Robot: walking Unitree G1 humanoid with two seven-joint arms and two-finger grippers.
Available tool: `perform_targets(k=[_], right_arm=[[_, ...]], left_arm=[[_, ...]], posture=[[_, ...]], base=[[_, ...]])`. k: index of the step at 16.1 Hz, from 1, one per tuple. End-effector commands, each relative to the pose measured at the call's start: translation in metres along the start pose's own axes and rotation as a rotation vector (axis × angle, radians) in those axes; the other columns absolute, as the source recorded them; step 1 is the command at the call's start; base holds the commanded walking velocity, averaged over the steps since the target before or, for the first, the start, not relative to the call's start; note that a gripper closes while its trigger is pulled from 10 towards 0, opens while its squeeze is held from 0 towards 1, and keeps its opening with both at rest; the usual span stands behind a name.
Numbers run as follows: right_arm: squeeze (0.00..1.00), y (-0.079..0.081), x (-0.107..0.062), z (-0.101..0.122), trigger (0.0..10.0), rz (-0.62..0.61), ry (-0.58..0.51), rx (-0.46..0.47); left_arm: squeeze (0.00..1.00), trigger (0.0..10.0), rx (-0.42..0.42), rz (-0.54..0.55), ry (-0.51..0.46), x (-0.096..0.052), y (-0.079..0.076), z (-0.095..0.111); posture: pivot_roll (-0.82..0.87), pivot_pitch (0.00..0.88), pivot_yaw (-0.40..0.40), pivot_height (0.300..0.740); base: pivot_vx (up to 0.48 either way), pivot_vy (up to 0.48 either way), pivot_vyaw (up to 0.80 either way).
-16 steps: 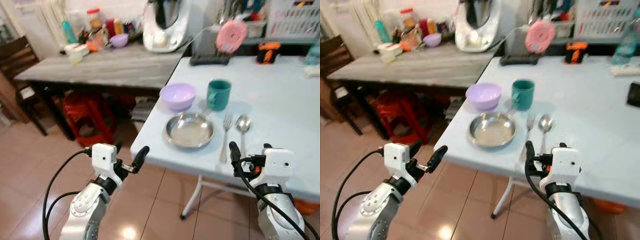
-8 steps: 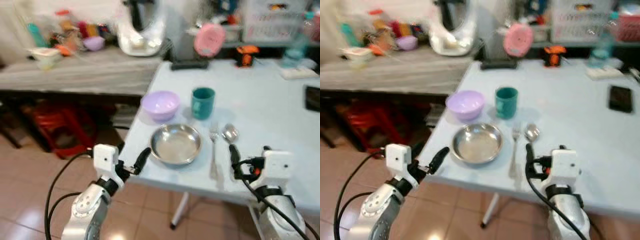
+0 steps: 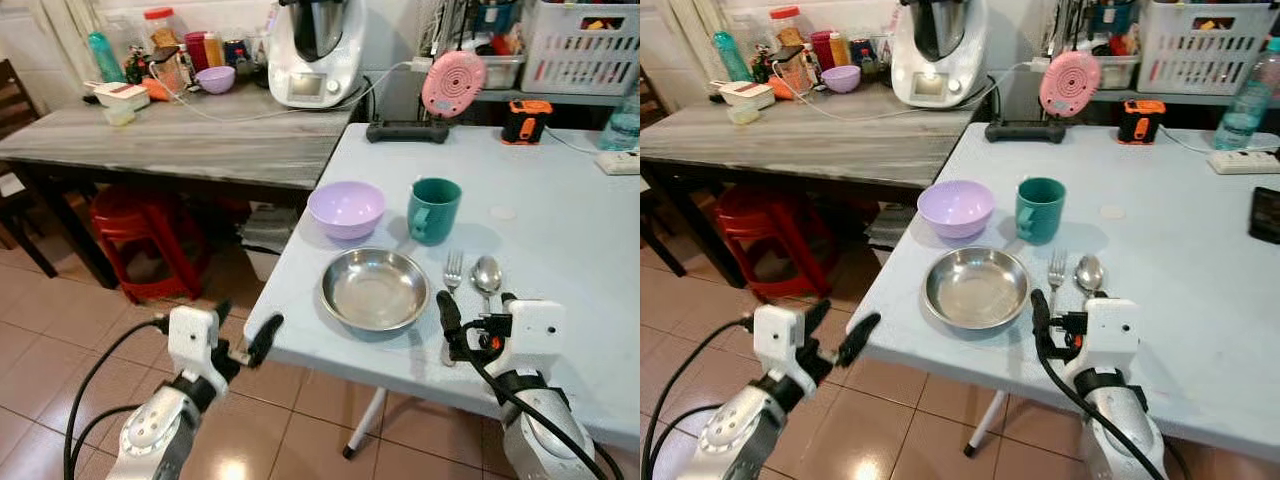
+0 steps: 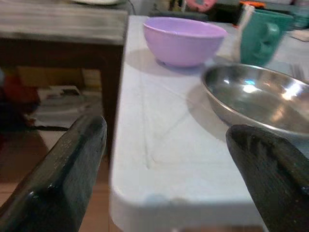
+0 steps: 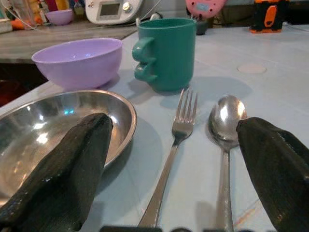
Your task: Setting the table
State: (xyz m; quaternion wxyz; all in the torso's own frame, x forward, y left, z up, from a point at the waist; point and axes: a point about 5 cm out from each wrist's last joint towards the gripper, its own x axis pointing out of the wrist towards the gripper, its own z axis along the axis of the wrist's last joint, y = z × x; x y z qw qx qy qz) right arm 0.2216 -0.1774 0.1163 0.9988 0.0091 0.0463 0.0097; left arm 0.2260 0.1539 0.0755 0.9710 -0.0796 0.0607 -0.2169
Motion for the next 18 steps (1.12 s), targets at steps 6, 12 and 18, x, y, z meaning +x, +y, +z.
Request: perform_targets(k=[6,12,18], right_arm=[[0.00,0.003,0.025,0.011,10.0,0.092,0.063,0.114],[0.00,0.023,0.045,0.011,10.0,0.150,0.156,0.236],[0.00,0.035,0.055,0.006,10.0,0.194,0.269,0.254]], left_arm=[[0.00,10.0,0.042,-0.186,0.017,-0.010,-0.002,0.004],[0.00,10.0,0.063,-0.239,0.017,-0.010,-0.009,0.004],[0.00,10.0,0.080,-0.278,-0.006,-0.007,-0.011,0.010]], posture=[[-0.08,0.053,0.081,0.740],[-0.06,0.058,0.084,0.740],[-0.06,0.050,0.084,0.740]], base=[[0.000,0.000,0.00],[0.000,0.000,0.00],[0.000,0.000,0.00]])
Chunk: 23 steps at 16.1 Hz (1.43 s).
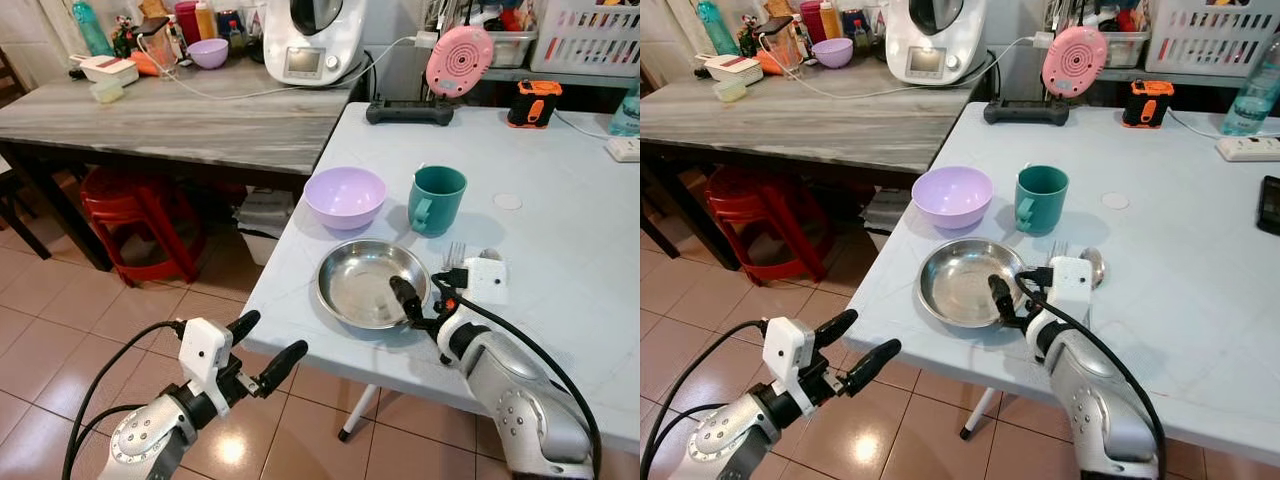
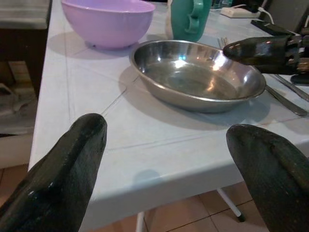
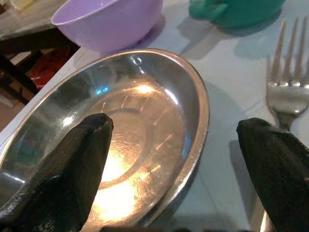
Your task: Setting the table
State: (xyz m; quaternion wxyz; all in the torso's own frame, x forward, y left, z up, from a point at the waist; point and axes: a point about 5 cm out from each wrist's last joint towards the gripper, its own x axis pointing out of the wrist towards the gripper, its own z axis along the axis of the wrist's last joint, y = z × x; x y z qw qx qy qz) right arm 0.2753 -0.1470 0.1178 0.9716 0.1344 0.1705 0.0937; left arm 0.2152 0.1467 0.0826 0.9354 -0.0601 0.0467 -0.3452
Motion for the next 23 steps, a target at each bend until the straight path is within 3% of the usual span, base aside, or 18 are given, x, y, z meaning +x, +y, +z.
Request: perform_targets(k=[1,4,5,6,23], right_arm=[[0.00,0.006,0.005,-0.002,10.0,0.013,0.032,0.019],[0.00,0.009,0.009,-0.004,10.0,0.015,0.061,-0.007],[0.00,0.011,0.009,-0.006,2.0,0.020,0.072,-0.006],[0.00,0.012,0.010,-0.007,0.0,0.022,0.082,-0.008],[0.00,0.008,0.015,-0.018,0.0,-0.003,0.212,0.038]], left_arm=[[0.00,10.0,0.031,-0.015,-0.008,0.000,0.001,0.005],[0.00,10.0,0.030,-0.029,-0.008,0.001,-0.001,0.005],[0.00,10.0,0.032,-0.040,-0.008,0.001,-0.002,0.005],[0.00,10.0,0.033,-0.046,-0.010,0.001,-0.003,0.005],[0.00,10.0,0.054,-0.168,-0.027,0.005,-0.016,0.010]], posture=[[-0.06,0.050,0.084,0.740],[-0.06,0.051,0.084,0.740],[-0.06,0.050,0.082,0.740],[-0.06,0.049,0.081,0.740],[-0.07,0.052,0.076,0.740]], base=[[0.000,0.000,0.00],[0.000,0.000,0.00],[0.000,0.000,0.00],[0.000,0.000,0.00],[0.000,0.000,0.00]])
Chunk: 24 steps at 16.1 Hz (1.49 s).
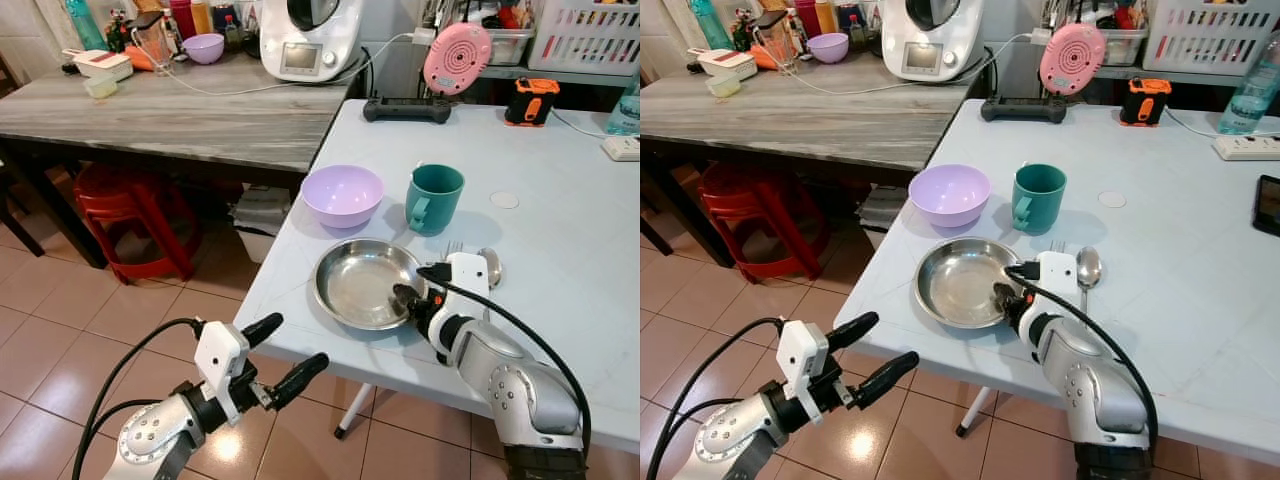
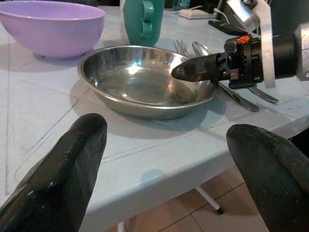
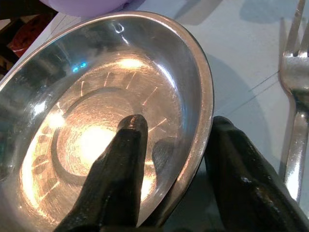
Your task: Setting the table
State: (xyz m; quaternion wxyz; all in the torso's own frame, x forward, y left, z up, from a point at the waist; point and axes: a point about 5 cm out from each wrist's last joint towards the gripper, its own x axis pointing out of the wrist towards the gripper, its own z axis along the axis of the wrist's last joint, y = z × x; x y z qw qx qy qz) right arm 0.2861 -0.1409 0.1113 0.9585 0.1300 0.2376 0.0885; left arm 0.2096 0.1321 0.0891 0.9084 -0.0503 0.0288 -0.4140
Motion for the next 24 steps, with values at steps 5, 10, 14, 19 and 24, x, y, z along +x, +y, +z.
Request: perform_targets(k=[5,10,14,19,24], right_arm=[[0.00,0.008,0.006,-0.017,0.0,0.021,0.086,0.099],[0.00,0.006,0.007,-0.018,0.0,-0.001,0.090,0.143],[0.00,0.005,0.007,-0.017,0.0,-0.026,0.072,0.193],[0.00,-0.002,-0.006,0.003,0.0,-0.104,-0.098,0.139],[0.00,-0.002,-0.021,0.007,10.0,-0.101,-0.239,0.075]], left_arm=[[0.00,10.0,0.024,-0.033,-0.007,0.000,0.001,0.005],[0.00,10.0,0.017,-0.037,-0.012,0.002,0.000,0.006],[0.00,10.0,0.031,-0.021,-0.020,0.002,0.002,0.009],[0.00,10.0,0.021,0.227,-0.053,0.002,0.030,0.011],[0.00,10.0,-0.054,0.497,-0.042,0.003,0.064,0.005]], posture=[[-0.07,0.048,0.079,0.740],[-0.07,0.049,0.082,0.740],[-0.07,0.054,0.087,0.740],[-0.06,0.047,0.089,0.740],[-0.07,0.032,0.094,0.740]], base=[[0.000,0.000,0.00],[0.000,0.000,0.00],[0.000,0.000,0.00],[0.000,0.000,0.00],[0.000,0.000,0.00]])
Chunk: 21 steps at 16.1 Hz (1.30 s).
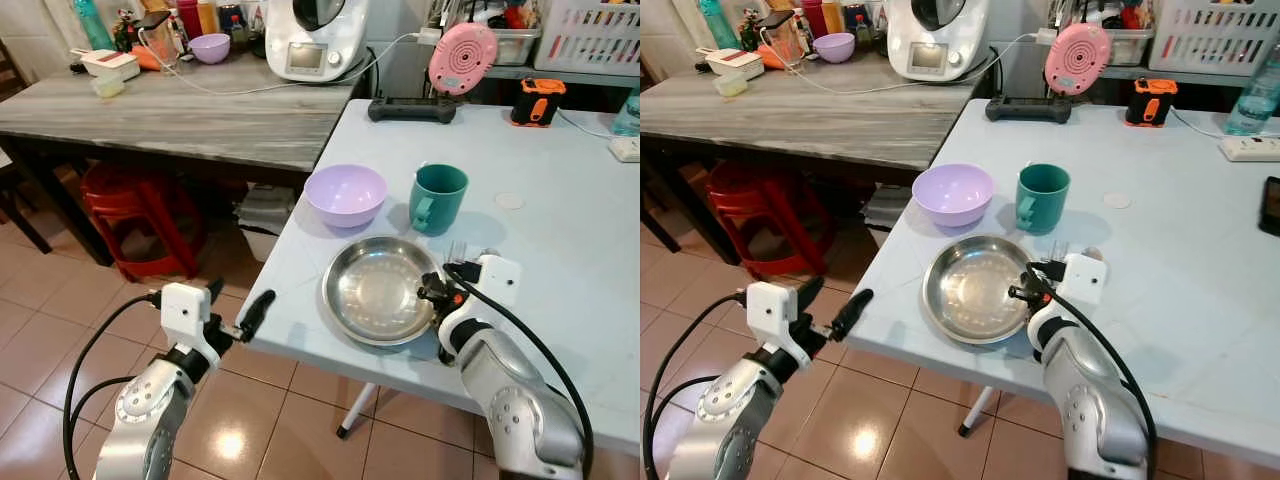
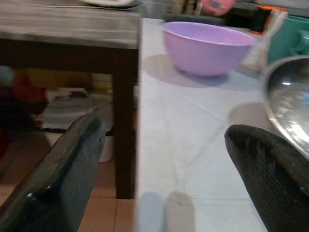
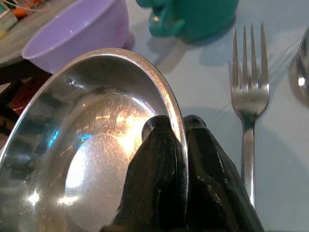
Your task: Setting the table
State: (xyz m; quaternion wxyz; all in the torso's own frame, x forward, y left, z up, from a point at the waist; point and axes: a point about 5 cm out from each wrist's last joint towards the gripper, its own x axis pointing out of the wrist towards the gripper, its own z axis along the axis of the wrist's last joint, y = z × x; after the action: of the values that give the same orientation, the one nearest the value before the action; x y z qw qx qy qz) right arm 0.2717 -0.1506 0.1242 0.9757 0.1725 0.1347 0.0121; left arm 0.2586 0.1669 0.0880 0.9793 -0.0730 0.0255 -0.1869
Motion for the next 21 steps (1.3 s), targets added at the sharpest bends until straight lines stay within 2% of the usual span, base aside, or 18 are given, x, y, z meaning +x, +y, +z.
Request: perform_targets(k=[1,4,14,21], right_arm=[[0.00,0.005,-0.002,0.002,10.0,0.013,-0.028,-0.033],[0.00,0.009,-0.005,0.005,10.0,0.039,-0.073,-0.049],[0.00,0.013,-0.007,0.004,10.0,0.056,-0.115,-0.047],[0.00,0.010,-0.009,0.004,10.0,0.035,-0.145,-0.038]], left_arm=[[0.00,10.0,-0.010,0.038,0.003,0.001,0.007,0.000],[0.00,10.0,-0.021,0.053,-0.014,0.008,0.009,0.002],[0.00,10.0,-0.048,0.093,-0.047,0.016,0.009,0.004],[0.00,10.0,-0.047,0.129,-0.060,0.021,0.014,0.007]], posture=[[-0.07,0.028,0.095,0.740],[-0.07,0.019,0.097,0.740],[-0.07,0.003,0.100,0.740],[-0.07,0.000,0.110,0.740]], base=[[0.000,0.000,0.00],[0.000,0.094,-0.50],[0.000,0.380,-0.70],[0.000,0.451,-0.12]])
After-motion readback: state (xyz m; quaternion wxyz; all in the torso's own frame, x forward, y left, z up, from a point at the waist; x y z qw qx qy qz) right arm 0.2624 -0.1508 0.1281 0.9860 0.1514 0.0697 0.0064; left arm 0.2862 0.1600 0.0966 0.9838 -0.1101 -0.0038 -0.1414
